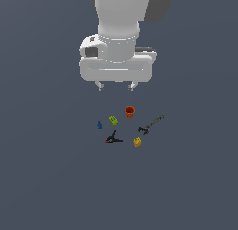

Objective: Pick up a designated object from a clutter of objects.

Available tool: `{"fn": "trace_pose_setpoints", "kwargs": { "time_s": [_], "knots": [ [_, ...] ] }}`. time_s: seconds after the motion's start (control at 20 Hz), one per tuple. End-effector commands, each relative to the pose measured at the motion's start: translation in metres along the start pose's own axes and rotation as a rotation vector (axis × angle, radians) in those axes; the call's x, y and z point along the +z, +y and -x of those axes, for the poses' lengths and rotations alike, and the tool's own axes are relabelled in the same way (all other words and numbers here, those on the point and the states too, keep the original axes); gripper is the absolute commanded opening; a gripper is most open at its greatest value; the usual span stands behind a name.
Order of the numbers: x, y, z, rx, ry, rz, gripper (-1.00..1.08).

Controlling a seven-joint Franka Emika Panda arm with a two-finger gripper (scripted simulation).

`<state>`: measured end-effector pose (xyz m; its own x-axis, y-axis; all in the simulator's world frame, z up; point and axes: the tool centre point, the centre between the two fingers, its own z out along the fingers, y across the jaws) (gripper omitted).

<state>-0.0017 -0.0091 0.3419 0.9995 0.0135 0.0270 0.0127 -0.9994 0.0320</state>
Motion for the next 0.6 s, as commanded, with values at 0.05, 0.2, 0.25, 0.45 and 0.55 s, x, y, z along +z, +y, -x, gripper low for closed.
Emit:
{"fn": "trace_pose_setpoints", "kwargs": {
  "time_s": [0.05,0.2,0.25,0.45,0.55],
  "knots": [
    [0.0,0.0,0.0,-0.002,0.0,0.001,1.0],
    [0.006,-0.002,-0.003,-0.009,-0.001,0.001,1.0],
    [0.009,-0.003,-0.004,-0.013,-0.001,0.001,1.0],
    [0.026,-0.01,-0.012,-0.037,-0.003,0.002,1.0],
    [0.039,-0.015,-0.016,-0.054,-0.004,0.001,1.0]
  ]
}}
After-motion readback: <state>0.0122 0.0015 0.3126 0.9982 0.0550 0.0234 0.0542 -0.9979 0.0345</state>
